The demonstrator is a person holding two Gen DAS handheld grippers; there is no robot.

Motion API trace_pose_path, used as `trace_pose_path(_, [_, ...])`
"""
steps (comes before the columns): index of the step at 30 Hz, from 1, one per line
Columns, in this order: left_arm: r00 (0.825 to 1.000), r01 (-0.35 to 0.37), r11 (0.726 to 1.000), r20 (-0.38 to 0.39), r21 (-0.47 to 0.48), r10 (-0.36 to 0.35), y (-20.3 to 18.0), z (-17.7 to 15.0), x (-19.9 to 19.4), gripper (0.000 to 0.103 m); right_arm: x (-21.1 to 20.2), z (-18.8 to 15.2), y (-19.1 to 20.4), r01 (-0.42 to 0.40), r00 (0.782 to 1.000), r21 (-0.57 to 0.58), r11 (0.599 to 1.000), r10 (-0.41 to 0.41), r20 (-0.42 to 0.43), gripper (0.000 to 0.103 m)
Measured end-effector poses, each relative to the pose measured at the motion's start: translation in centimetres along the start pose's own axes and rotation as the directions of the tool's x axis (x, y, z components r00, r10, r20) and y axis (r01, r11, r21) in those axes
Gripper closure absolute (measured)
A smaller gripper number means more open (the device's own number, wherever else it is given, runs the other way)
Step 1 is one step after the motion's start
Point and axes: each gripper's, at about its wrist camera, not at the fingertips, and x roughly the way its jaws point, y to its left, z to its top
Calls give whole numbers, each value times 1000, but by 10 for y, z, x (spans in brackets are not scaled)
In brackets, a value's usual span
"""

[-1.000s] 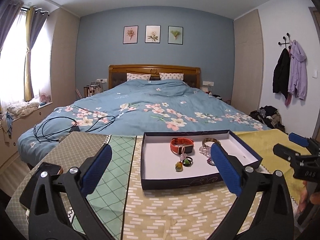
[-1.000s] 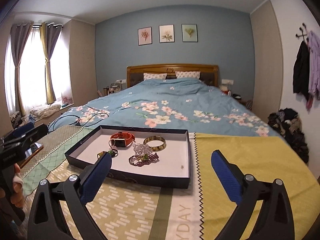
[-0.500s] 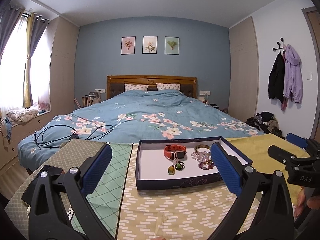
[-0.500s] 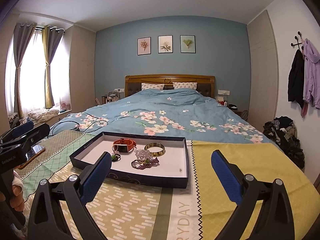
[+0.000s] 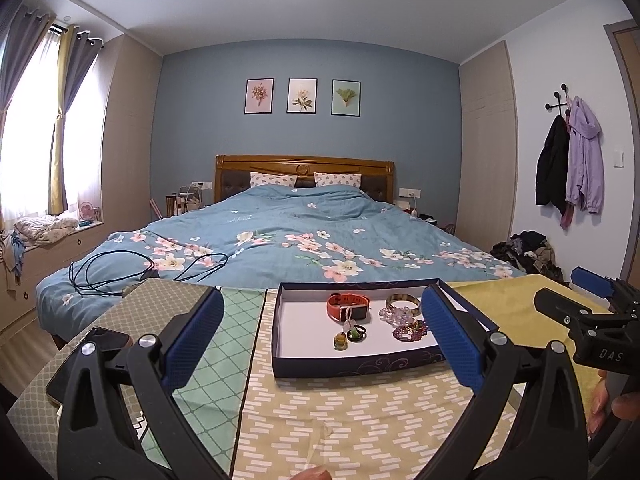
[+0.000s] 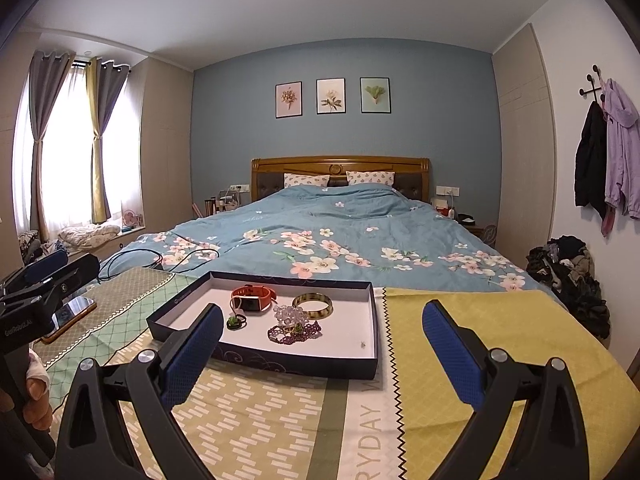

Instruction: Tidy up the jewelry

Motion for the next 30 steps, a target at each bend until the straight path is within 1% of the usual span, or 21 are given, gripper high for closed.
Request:
trace_pose_path(9, [1000,2,1000,11,3,-2,0,1,-5,6,-4,2,0,2,1000,6,1000,-2,13,7])
trace_pose_path(30, [1000,4,1000,8,5,-4,-1,-1,-7,6,-7,2,-1,6,1000,6,1000,-6,23,7])
